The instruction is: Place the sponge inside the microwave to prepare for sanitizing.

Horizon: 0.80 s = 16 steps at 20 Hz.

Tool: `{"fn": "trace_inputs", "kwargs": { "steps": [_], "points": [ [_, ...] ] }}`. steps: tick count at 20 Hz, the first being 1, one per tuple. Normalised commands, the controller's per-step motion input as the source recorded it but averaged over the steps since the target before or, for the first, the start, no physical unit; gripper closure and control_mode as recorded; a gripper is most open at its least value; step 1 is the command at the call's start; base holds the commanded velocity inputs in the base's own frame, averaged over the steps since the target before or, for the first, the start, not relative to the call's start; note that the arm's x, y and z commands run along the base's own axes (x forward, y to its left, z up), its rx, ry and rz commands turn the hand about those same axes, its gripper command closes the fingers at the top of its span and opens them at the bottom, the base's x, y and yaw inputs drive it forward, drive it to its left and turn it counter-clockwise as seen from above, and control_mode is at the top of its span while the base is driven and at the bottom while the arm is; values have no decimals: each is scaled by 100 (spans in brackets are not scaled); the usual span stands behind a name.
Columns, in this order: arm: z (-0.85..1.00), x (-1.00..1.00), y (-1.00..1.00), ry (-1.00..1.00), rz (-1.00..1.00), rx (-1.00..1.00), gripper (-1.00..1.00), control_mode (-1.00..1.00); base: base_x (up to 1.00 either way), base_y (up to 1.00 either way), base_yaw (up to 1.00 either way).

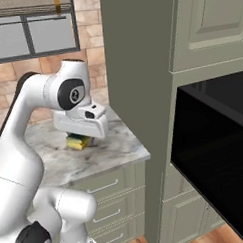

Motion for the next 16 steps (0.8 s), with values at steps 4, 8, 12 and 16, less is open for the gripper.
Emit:
{"fn": "trace_inputs", "kwargs": {
  "steps": [4, 8, 12, 16],
  "points": [
    [-15, -56, 0, -15, 0, 0, 100, -100, 0, 0, 0],
    [-19, -21, 0, -36, -1, -5, 100, -100, 0, 0, 0],
    [-28, 4, 0, -6, -3, -8, 100, -100, 0, 0, 0],
    [-4, 10, 0, 2, 0, 0, 100, -100, 0, 0, 0]
  ]
}}
